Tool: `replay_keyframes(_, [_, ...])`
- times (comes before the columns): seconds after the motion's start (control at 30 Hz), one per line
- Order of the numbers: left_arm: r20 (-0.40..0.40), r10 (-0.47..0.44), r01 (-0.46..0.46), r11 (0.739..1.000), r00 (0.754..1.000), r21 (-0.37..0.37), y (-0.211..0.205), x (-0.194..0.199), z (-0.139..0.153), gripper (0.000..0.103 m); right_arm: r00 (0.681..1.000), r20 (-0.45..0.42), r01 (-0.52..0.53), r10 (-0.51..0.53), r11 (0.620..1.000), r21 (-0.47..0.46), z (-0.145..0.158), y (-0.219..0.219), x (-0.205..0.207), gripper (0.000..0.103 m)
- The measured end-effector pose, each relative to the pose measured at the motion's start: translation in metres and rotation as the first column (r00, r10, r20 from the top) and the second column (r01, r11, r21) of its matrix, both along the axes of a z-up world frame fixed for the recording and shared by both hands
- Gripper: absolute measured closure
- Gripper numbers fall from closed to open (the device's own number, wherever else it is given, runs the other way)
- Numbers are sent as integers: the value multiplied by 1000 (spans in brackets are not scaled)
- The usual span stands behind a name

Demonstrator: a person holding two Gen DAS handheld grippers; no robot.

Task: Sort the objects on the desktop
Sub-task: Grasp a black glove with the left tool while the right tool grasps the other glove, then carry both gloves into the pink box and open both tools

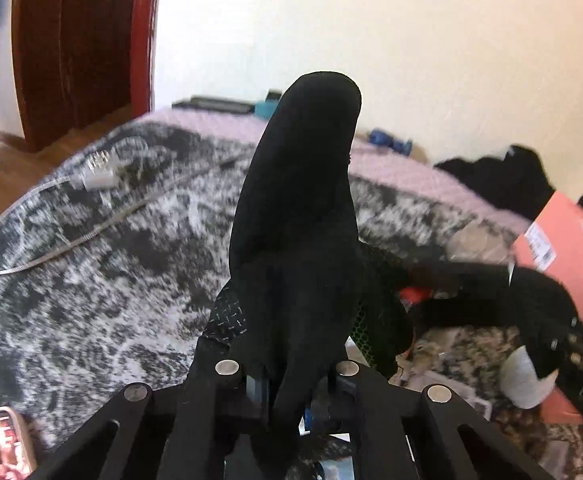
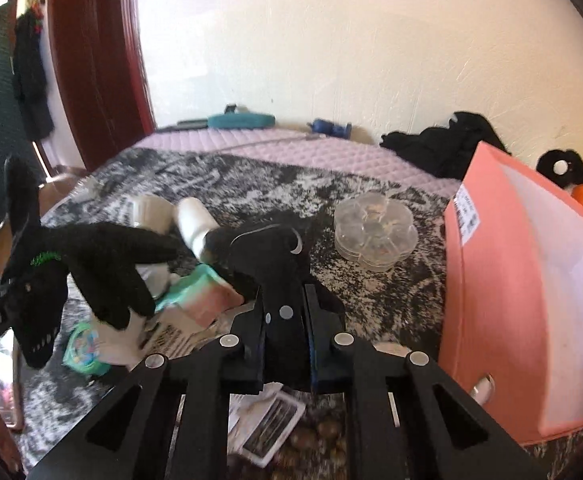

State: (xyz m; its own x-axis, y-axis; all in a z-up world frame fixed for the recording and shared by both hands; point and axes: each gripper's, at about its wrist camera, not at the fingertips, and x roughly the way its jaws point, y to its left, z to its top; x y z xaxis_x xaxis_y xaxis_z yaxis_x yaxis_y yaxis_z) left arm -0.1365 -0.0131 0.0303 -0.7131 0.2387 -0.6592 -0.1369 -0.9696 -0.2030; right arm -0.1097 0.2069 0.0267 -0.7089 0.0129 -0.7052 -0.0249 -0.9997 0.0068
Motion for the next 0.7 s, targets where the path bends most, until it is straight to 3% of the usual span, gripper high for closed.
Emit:
replay_keyframes(0.4, [-85, -11, 11, 1000, 996, 1, -2, 64, 64, 98, 983, -183, -29, 24, 999, -29, 69, -20, 112, 88])
replay_keyframes(0.7, [-176, -57, 61, 998, 983, 15, 24, 113, 109, 98, 939, -343, -36, 11, 997, -69, 120, -12, 191, 88])
